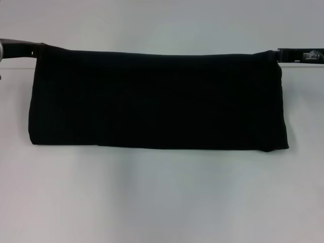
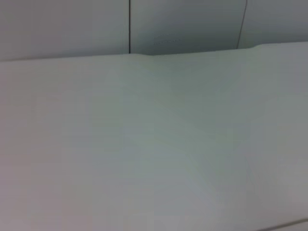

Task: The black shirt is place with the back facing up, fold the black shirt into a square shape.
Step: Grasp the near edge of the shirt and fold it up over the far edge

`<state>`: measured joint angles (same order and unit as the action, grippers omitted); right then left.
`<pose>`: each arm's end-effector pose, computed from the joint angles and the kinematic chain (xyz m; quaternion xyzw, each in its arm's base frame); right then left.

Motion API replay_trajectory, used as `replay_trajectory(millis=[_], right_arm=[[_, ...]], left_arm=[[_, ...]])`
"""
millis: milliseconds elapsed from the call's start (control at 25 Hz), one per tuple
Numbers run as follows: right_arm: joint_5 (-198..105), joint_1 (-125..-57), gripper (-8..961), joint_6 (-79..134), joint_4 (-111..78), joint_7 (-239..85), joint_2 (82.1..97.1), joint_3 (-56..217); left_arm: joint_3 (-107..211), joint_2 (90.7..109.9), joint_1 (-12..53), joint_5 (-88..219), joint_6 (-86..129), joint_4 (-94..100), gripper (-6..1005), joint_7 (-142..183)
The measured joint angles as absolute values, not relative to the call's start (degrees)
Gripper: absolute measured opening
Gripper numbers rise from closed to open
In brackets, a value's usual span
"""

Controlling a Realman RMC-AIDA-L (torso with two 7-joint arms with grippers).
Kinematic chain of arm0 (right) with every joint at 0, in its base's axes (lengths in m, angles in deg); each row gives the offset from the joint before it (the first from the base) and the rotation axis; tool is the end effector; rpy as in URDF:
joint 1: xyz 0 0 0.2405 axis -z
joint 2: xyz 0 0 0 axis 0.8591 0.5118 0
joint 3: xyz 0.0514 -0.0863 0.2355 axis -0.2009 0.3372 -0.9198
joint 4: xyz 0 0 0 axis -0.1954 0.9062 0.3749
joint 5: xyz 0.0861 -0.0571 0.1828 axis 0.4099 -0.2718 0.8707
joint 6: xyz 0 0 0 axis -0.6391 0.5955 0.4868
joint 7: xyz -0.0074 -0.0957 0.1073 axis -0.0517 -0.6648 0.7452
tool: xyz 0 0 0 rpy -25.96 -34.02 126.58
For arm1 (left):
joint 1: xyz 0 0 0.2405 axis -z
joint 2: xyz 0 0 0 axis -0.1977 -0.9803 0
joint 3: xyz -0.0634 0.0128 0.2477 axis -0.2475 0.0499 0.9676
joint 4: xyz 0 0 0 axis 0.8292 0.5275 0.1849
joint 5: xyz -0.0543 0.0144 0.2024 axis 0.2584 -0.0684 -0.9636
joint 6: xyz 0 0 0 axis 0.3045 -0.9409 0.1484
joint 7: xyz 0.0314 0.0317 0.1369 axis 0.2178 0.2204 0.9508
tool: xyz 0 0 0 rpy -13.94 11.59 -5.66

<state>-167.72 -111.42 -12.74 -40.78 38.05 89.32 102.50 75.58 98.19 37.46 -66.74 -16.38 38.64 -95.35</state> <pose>0.2434 0.4812 0.0511 -0.8030 0.4493 0.1514 0.3611 -0.2722 0.4809 0.0990 -0.7894 -0.3966 -0.0859 0.4605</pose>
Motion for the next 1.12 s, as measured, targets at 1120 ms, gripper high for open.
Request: replay_trajectory(millis=[1120], right_arm=[[-167.7,-112.0,71,0.3,-37.1,37.5,92.52,102.5]], left_arm=[[75.6,101.04,40.4,-58.5,0.4,28.3,3,-82.3]])
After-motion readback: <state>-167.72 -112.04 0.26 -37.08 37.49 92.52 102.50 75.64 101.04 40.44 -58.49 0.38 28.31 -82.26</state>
